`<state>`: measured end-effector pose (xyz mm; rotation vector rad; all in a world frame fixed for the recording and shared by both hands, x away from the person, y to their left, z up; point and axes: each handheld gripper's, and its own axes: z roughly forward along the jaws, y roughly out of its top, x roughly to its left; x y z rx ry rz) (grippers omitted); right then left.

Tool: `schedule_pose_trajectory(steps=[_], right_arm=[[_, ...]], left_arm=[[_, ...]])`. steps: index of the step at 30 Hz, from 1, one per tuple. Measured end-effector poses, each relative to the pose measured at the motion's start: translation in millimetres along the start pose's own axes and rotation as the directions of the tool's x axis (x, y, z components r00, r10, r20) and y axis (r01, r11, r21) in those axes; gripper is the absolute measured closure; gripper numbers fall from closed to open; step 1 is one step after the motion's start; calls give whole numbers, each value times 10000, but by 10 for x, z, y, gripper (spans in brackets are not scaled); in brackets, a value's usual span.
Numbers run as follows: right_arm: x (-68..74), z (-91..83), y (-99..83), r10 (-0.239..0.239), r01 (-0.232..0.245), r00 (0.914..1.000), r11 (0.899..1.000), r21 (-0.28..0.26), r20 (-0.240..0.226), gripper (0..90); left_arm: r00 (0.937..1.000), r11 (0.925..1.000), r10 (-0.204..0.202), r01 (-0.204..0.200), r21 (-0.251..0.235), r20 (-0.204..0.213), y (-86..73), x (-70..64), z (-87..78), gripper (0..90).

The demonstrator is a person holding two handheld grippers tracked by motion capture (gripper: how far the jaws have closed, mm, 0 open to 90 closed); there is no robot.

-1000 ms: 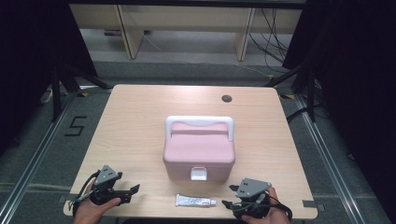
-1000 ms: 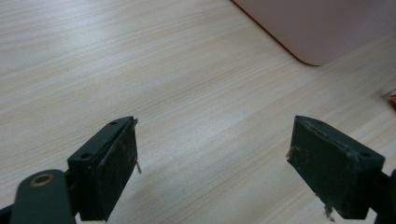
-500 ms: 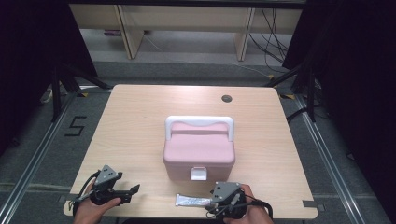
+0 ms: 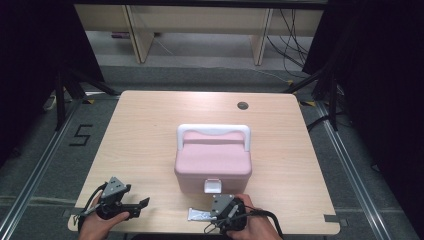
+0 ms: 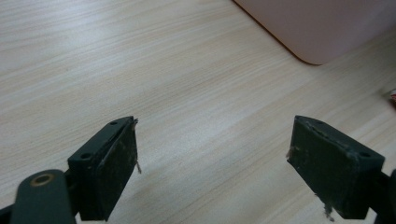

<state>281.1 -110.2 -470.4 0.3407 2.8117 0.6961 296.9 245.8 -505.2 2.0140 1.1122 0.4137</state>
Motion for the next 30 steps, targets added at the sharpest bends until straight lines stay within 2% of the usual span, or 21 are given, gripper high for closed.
schedule_pose_trajectory(steps=[6,8,9,10,11,12,17,20,21,22,23,24,26,27,28,30], right_arm=[[1,69,74,-250,256,9994,9993,281,-239,536],[6,76,88,-92,107,9994,9989,447,-336,541],[2,86,95,-189,203,9993,9988,438,-318,542],[25,76,103,136,-119,9997,9970,761,-222,545],[19,83,109,-15,31,9997,9976,687,-237,549],[5,101,117,-256,282,9986,9981,539,-470,558],[-2,158,163,-626,667,9968,9944,824,-506,594],[-6,172,182,-637,694,9961,9929,969,-614,608],[-24,182,193,-1020,1075,9929,9897,942,-617,612],[-13,180,194,-805,867,9946,9915,975,-653,617],[-12,179,199,-833,879,9956,9888,1209,-419,620],[-5,174,202,-779,807,9967,9855,1491,-246,626],[-1,194,209,-960,990,9950,9814,1644,-262,634],[6,193,207,-825,878,9959,9818,1685,-383,638],[-3,199,214,-1042,1090,9939,9794,1701,-367,642],[1,206,218,-959,1015,9946,9775,1851,-393,643]], left_arm=[[10000,9998,0,-2,-206,-69,-9,3,6,147],[10000,10000,-9,9,-88,-56,-2,7,3,148],[10000,9999,76,-76,-77,2,0,12,5,147],[10000,10000,-11,11,-42,-5,-2,5,5,148],[10000,10000,-20,20,-26,-7,-3,3,5,148],[10000,10000,-14,14,-28,-19,-2,4,4,148],[10000,10000,17,-17,-20,-29,-4,12,6,148],[10000,10000,-5,5,-54,-17,-5,11,4,148],[10000,10000,-12,12,-27,-17,-6,12,4,148],[9992,9985,-388,388,-386,3,-8,-15,29,148],[10000,10000,-55,55,-47,-57,-2,9,4,148],[10000,10000,-33,32,-94,-37,-2,8,6,148],[9999,9999,103,-103,-81,16,-2,14,5,148],[10000,10000,61,-61,-74,-6,-2,12,4,148],[10000,9999,-46,46,-97,-31,-2,7,5,148],[10000,10000,36,-36,-51,-20,0,8,1,148]])
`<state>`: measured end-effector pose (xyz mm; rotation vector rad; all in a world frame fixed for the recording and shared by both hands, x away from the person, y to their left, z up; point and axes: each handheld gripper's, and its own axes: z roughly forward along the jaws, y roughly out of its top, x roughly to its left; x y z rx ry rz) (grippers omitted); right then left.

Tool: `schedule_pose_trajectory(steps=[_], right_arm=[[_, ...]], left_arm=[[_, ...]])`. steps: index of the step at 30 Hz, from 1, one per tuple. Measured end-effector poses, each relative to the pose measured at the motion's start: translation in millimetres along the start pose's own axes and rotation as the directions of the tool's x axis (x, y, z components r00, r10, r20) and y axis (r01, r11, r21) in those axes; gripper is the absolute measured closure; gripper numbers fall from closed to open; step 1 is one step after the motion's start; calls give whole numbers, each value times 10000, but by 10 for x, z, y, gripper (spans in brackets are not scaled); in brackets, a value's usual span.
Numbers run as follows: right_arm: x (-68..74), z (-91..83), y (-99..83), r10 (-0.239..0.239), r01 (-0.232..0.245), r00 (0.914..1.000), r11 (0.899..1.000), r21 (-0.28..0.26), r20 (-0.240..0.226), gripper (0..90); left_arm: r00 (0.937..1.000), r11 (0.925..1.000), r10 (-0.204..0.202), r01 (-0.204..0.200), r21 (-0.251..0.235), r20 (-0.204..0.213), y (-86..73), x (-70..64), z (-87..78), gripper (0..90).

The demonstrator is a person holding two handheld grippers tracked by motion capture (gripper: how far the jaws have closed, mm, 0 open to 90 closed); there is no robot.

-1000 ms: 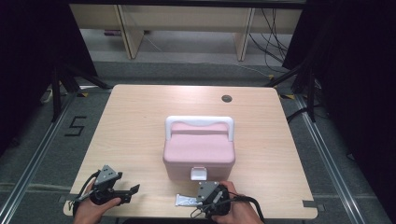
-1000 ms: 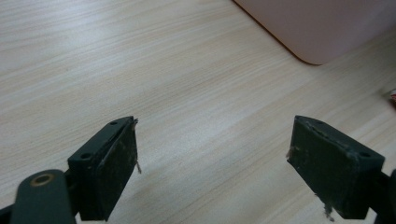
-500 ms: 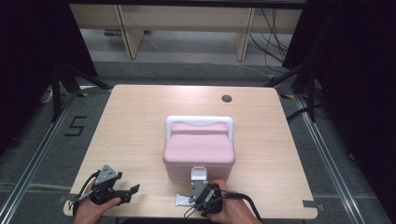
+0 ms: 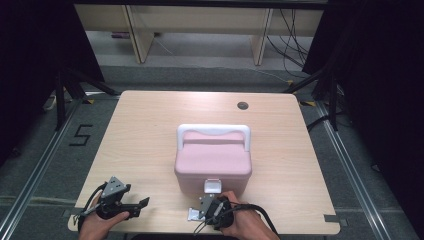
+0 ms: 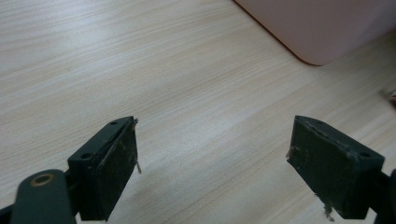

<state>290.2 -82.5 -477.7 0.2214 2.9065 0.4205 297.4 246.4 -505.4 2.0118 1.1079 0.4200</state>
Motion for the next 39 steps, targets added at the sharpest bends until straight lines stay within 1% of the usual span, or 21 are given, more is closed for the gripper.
schedule_pose_trajectory(steps=[1,5,7,8,9,10,11,13,14,17,23,27,28,29,30,32,34,35,36,38,39], right_arm=[[-13,5,5,-181,181,9998,9998,-20,38,647],[-17,34,23,-214,214,9998,9996,166,8,651],[-23,41,40,-374,376,9993,9992,167,-85,651],[-14,46,47,-214,215,9998,9995,230,-21,652],[-18,43,51,-235,237,9997,9992,307,-79,654],[-24,48,57,-289,291,9996,9990,330,-51,657],[-42,53,62,-529,531,9985,9983,249,-115,663],[-21,49,65,-129,137,9997,9991,401,-211,666],[-30,53,66,-255,261,9995,9989,385,-163,667],[-44,61,72,-471,480,9986,9982,356,-252,678],[-24,55,75,-394,404,9990,9981,459,-229,691],[-17,45,76,-660,675,9974,9963,534,-302,694],[-35,57,69,-890,903,9955,9951,400,-326,694],[-32,55,69,-876,888,9957,9952,422,-310,695],[2,38,71,-413,431,9986,9975,564,-321,695],[7,28,66,-484,500,9983,9976,486,-320,696],[-10,17,61,-862,869,9960,9958,303,-233,696],[20,-8,60,-567,575,9982,9973,456,-180,696],[14,-21,56,-735,742,9971,9965,384,-179,697],[25,-58,31,-549,555,9983,9981,266,-218,698],[6,-66,15,-787,789,9968,9968,162,-103,698]], left_arm=[[10000,10000,85,-85,-18,40,0,4,2,147],[10000,10000,-1,1,8,41,1,-3,0,148],[10000,10000,-21,21,18,17,0,-3,1,148],[10000,10000,71,-71,-28,33,3,3,1,148],[10000,10000,-10,10,-21,21,1,-3,1,148],[10000,10000,4,-4,-6,42,1,-3,0,148],[10000,10000,2,-2,12,40,-1,-3,-1,148],[9999,10000,99,-99,-16,26,3,6,1,148],[10000,10000,-31,31,-43,17,1,-3,2,148],[10000,10000,-21,21,21,29,0,-5,1,148],[10000,10000,82,-82,1,20,3,3,1,148],[10000,10000,-1,1,7,35,1,-4,0,148],[10000,10000,-5,5,-5,16,1,-4,0,148],[10000,10000,7,-7,-4,16,2,-3,-1,148],[10000,10000,4,-4,0,32,1,-3,-1,148],[10000,10000,1,-1,10,32,0,-3,-1,148],[10000,10000,5,-5,8,20,1,-2,-1,148],[10000,10000,3,-3,12,34,1,-2,-1,148],[10000,10000,32,-32,-3,26,0,1,0,148],[10000,10000,-67,67,-24,0,-1,0,3,148],[10000,10000,-38,38,-3,-10,-1,0,0,149]])
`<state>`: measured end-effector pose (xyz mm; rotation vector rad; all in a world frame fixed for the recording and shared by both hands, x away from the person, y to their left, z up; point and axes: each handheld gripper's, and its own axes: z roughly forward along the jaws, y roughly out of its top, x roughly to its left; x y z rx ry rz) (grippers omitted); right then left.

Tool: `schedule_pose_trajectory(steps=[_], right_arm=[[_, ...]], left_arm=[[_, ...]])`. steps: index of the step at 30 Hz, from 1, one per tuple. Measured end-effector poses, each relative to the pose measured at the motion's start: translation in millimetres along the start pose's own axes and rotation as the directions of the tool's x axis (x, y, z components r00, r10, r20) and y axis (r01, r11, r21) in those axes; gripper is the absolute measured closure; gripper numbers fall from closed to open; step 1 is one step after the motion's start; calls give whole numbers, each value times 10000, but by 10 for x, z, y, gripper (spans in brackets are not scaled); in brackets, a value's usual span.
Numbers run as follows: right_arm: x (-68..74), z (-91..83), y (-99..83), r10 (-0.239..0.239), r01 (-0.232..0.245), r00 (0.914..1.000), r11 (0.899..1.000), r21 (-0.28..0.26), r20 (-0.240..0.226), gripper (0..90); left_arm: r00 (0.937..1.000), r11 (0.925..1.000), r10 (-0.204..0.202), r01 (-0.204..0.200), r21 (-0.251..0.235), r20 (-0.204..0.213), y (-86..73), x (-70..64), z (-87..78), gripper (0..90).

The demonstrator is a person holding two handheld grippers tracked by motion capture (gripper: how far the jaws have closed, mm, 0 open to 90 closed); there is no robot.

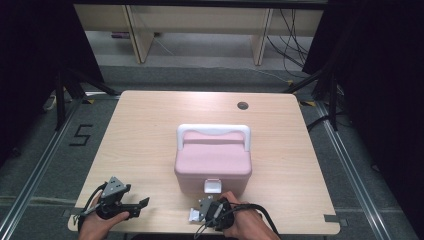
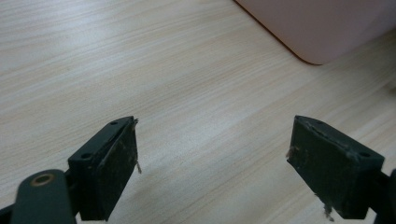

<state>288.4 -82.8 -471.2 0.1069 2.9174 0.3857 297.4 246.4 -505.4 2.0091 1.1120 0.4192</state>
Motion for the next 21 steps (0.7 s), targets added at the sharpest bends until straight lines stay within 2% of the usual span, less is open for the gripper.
schedule_pose_trajectory(steps=[2,5,6,8,11,12,13,16,17,20,21], right_arm=[[18,-38,-25,117,-117,9999,9999,21,41,698],[35,-78,-80,138,-138,9998,9999,-7,125,698],[51,-95,-105,375,-374,9992,9993,-66,110,698],[60,-120,-137,397,-396,9991,9992,-72,142,698],[101,-194,-204,608,-601,9975,9980,-195,354,700],[112,-243,-244,551,-536,9971,9981,-287,519,700],[130,-269,-263,710,-693,9959,9970,-333,561,699],[137,-351,-342,486,-452,9958,9980,-446,771,700],[157,-381,-372,698,-678,9947,9973,-281,757,699],[161,-429,-486,908,-888,9920,9957,-254,879,699],[126,-431,-528,516,-480,9952,9979,-441,835,699]], left_arm=[[9999,9999,109,-109,0,29,2,6,0,149],[10000,10000,36,-36,-15,-40,5,1,-5,148],[10000,10000,-37,36,-87,-23,3,-2,-1,149],[10000,10000,30,-30,-72,-47,2,3,-4,149],[10000,10000,16,-16,-41,-35,4,1,-1,149],[10000,10000,28,-29,-24,-62,4,1,-3,149],[10000,10000,46,-46,38,-81,7,2,-7,149],[10000,10000,-30,30,-17,-74,3,-1,-1,149],[10000,10000,-56,56,63,-71,3,0,-5,149],[9999,9999,-109,109,-5,-57,2,2,-2,149],[9999,9999,-108,108,17,-56,1,3,-2,149]])
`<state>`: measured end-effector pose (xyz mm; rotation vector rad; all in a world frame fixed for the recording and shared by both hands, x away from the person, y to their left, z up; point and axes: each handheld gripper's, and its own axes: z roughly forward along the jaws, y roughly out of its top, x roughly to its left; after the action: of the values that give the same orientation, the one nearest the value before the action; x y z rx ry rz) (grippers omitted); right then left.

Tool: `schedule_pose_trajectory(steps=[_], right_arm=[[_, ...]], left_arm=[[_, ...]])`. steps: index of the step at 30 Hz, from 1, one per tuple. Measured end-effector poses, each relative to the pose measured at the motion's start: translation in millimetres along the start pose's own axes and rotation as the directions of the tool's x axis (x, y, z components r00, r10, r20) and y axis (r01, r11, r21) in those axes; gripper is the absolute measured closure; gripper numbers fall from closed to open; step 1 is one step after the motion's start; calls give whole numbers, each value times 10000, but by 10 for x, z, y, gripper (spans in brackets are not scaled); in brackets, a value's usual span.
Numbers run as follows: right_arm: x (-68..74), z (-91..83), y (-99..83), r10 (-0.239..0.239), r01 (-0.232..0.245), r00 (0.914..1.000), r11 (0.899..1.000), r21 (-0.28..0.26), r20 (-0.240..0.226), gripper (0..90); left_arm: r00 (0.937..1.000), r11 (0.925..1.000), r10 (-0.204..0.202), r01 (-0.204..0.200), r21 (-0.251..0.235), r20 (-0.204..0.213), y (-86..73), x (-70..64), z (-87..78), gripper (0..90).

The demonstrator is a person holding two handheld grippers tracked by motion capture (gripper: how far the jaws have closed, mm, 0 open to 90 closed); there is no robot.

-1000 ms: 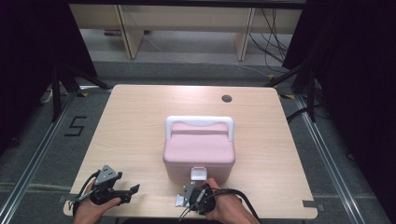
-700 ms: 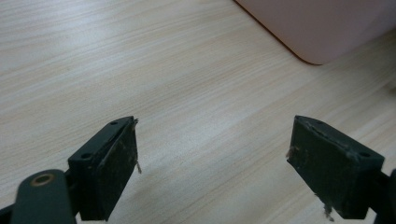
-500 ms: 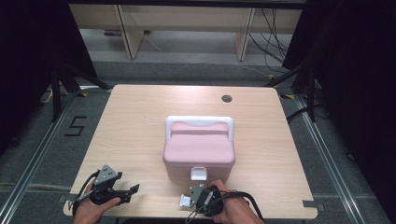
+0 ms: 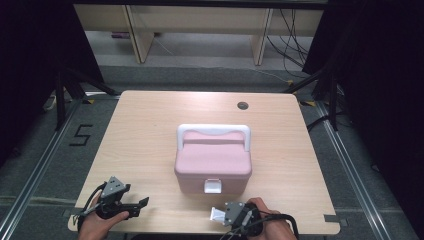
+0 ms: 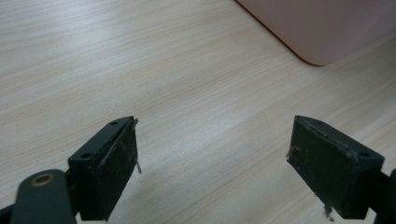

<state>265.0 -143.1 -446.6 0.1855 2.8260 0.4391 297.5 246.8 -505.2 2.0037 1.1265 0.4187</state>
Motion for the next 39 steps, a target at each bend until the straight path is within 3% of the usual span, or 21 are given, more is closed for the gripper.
schedule_pose_trajectory(steps=[10,12,16,19,21,22,25,29,30,31,32,33,34,36,38,39], right_arm=[[-123,-125,-474,1342,-1348,9907,9906,229,243,699],[-155,-138,-566,1725,-1737,9845,9840,400,318,699],[-266,-148,-731,2028,-2052,9780,9775,492,499,699],[-335,-150,-834,2454,-2490,9671,9671,521,667,699],[-392,-146,-898,2412,-2453,9678,9679,542,721,699],[-397,-143,-929,2762,-2812,9581,9574,659,759,699],[-468,-126,-1029,2854,-2920,9545,9534,764,868,699],[-530,-127,-1112,3342,-3435,9364,9354,843,1076,699],[-562,-119,-1131,3187,-3278,9419,9410,840,1059,699],[-573,-112,-1144,3316,-3412,9371,9361,853,1093,699],[-589,-100,-1153,3269,-3368,9384,9378,840,1122,698],[-594,-93,-1159,3429,-3536,9319,9315,855,1178,698],[-614,-79,-1165,3387,-3479,9346,9341,806,1084,699],[-636,-52,-1162,3479,-3582,9303,9298,845,1163,699],[-674,-28,-1160,3362,-3461,9355,9338,904,1090,698],[-682,-24,-1159,3456,-3562,9318,9294,963,1112,698]], left_arm=[[10000,10000,41,-41,-16,-30,-2,1,8,149],[10000,10000,36,-36,45,-25,2,2,4,149],[10000,10000,38,-38,0,-72,-1,0,8,148],[10000,10000,-5,5,-57,-59,-2,-1,10,149],[10000,10000,4,-4,-50,-60,-3,2,9,149],[10000,10000,1,-1,31,-23,0,5,3,149],[10000,10000,-1,1,7,-43,1,3,4,149],[10000,10000,24,-24,43,-33,3,2,3,149],[10000,10000,24,-24,58,-29,3,3,1,148],[10000,10000,-19,19,33,-37,2,3,1,148],[10000,10000,-58,57,-19,-51,1,2,4,149],[10000,10000,-22,22,0,-44,3,5,6,149],[10000,10000,0,0,20,-37,3,5,6,149],[10000,10000,13,-13,-44,-62,-1,-2,9,149],[10000,10000,-6,6,16,-25,4,2,3,149],[10000,10000,-2,2,13,-24,4,4,2,149]])
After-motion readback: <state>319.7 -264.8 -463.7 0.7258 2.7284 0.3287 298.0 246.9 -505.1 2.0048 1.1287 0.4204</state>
